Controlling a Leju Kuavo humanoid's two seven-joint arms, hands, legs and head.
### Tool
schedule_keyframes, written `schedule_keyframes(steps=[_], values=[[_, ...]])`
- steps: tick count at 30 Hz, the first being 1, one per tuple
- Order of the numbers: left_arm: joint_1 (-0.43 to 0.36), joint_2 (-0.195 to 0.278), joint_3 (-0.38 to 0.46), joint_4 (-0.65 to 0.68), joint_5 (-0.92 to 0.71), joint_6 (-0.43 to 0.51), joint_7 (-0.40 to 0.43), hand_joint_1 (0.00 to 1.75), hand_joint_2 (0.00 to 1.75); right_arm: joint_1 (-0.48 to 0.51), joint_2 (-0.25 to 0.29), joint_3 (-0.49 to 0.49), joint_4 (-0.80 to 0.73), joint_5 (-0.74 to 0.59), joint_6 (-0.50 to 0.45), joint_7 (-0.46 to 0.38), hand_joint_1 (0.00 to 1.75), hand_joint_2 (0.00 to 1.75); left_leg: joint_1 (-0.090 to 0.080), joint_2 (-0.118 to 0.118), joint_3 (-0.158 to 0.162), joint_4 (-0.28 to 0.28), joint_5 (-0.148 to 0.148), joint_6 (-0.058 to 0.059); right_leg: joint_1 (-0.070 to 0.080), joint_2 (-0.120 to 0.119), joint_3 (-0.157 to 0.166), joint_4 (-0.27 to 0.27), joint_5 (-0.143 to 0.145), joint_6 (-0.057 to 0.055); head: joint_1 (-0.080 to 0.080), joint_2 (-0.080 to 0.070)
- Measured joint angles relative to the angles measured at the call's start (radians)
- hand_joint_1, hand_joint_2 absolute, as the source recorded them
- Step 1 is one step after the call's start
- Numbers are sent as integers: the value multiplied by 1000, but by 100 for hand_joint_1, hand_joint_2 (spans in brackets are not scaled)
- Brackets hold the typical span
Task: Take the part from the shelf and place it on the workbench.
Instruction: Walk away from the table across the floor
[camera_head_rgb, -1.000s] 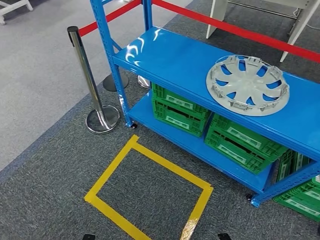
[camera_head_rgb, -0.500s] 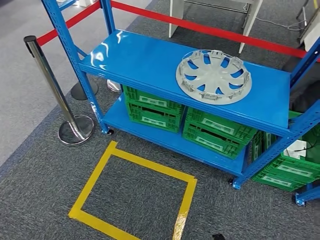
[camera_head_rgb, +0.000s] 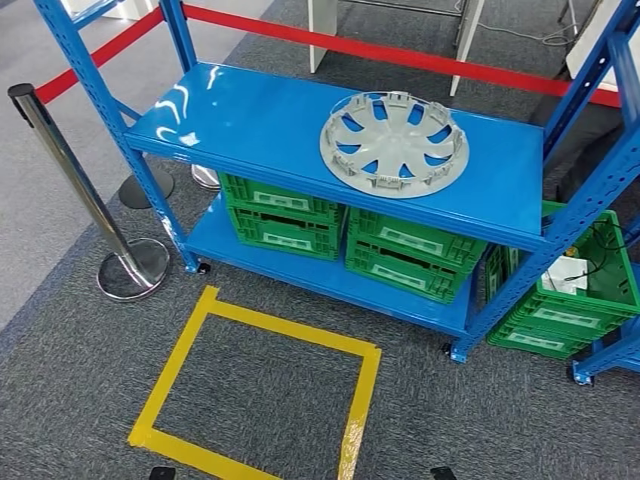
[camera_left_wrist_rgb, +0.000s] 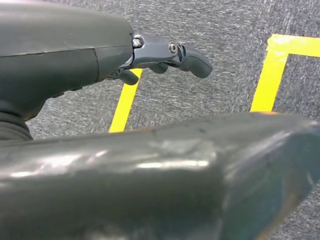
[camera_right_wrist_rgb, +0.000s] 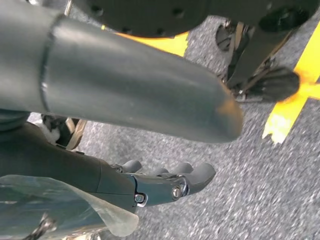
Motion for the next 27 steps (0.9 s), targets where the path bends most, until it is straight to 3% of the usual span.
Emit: schedule_keyframes(steps=[2,4,5,6,7,9,11,14,16,19,20,21,22,24,25,27], values=[[1,0,0,0,-4,1,1,0,0,-1,0,0,0,0,0,0,0,0,1,0,-37,91,-54,-7,-3,-1,2,-4,3,-11,-2,0],[3,0,0,0,-7,1,3,0,0,-1,0,-1,0,-1,0,0,0,0,2,0,-100,228,-113,-11,-2,-1,3,-4,2,-15,-4,0],[5,0,0,0,-11,1,6,0,0,-1,0,-1,0,-3,-1,0,0,0,2,0,-120,270,-122,-12,-1,-1,3,-3,1,-15,-4,0],[7,0,0,0,-17,1,9,0,0,0,0,-3,0,-7,-2,0,0,0,2,0,-123,274,-110,-12,0,0,4,-3,1,-15,-4,0],[7,1,0,0,-25,1,12,0,0,1,0,-5,0,-13,-3,0,0,0,2,0,-108,238,-80,-10,0,1,6,-2,0,-15,-4,0],[6,2,-1,0,-40,4,13,0,0,2,2,-14,0,-29,-5,-2,0,0,1,-1,-48,100,-8,-3,2,3,8,1,-3,-11,-4,0],[3,3,-1,0,-46,11,5,0,0,3,6,-24,0,-35,-6,-4,0,0,-1,-2,-9,7,19,2,5,3,5,6,-7,-3,-3,0],[2,3,0,0,-34,18,-6,0,0,4,11,-27,0,-1,-8,6,0,0,-3,-3,-8,-8,17,14,3,3,-2,8,-9,13,-2,0],[2,3,2,0,-28,18,-7,0,0,5,13,-25,0,17,-8,7,0,0,1,-3,-7,-14,21,27,2,2,-24,48,-37,23,1,0],[3,2,2,0,-28,18,-8,0,0,5,17,-23,0,23,-7,6,0,0,2,-1,-7,-16,22,35,1,2,-116,236,-126,32,6,0],[4,2,2,0,-28,18,-7,0,0,6,18,-23,0,23,-7,6,0,0,2,0,-7,-15,21,35,0,1,-142,286,-138,34,6,0],[5,2,3,0,-28,18,-5,0,0,7,18,-23,0,21,-6,6,0,0,1,0,-6,-15,20,35,0,1,-153,302,-130,34,6,0],[6,2,4,0,-28,18,-2,0,0,7,19,-23,0,17,-6,7,0,0,2,-1,-3,-15,18,35,0,1,-143,275,-102,34,6,0],[7,1,6,0,-30,18,2,0,0,7,19,-23,0,11,-6,7,0,0,2,-3,4,-15,13,29,0,0,-80,138,-29,31,7,0],[7,1,7,0,-30,18,3,0,0,6,19,-23,0,11,-6,7,0,0,0,-3,6,-13,9,25,1,0,-47,74,-8,27,6,0],[8,2,8,0,-31,18,3,0,0,5,21,-22,0,14,-5,6,0,0,-4,-3,6,-10,6,15,3,0,-18,20,-3,19,4,0]])
